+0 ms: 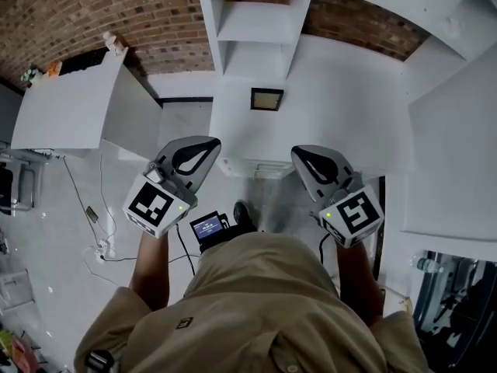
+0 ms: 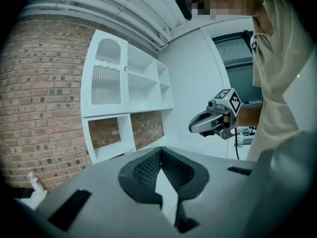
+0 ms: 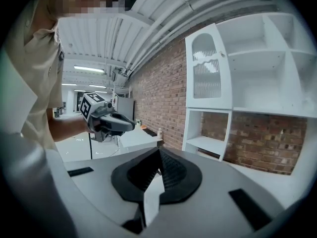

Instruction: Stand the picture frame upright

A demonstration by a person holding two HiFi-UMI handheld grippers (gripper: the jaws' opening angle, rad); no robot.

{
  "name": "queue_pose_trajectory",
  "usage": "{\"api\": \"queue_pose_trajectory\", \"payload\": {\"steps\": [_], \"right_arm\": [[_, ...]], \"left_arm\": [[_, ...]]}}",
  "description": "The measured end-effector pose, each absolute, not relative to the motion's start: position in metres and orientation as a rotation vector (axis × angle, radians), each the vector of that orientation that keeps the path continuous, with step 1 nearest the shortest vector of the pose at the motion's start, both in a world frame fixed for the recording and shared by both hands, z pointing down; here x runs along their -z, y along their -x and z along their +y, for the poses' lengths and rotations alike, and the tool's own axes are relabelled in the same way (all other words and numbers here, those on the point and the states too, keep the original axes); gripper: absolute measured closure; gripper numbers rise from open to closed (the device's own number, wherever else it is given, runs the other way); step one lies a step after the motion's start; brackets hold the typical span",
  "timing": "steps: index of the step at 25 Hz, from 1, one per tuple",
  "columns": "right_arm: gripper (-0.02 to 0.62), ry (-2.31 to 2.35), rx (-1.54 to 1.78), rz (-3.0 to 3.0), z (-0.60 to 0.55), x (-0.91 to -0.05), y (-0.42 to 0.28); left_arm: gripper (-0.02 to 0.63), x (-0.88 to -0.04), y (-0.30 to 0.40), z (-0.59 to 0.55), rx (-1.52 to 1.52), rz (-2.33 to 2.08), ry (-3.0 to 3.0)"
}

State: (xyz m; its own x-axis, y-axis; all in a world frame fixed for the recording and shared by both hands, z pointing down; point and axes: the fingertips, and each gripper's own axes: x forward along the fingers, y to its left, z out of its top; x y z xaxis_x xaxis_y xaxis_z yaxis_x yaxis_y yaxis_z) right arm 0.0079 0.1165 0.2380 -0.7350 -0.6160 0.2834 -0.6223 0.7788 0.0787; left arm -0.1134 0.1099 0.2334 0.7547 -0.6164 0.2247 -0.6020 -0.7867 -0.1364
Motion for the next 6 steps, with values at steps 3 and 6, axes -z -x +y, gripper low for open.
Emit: {"api": "queue_pose_trajectory", "payload": {"steps": [3, 6], "right_arm": [[0.592, -0.963, -0.038, -2.682, 0.154, -0.237, -0.027], [0.592, -0.961, -0.055, -2.679, 0.197, -0.235, -0.049]], "left_arm": [[0.598, -0.233, 0.098, 0.145, 0.404, 1.014, 2.921], [0.598, -0.231, 0.078, 0.185, 0.406, 1.026, 2.952]]}}
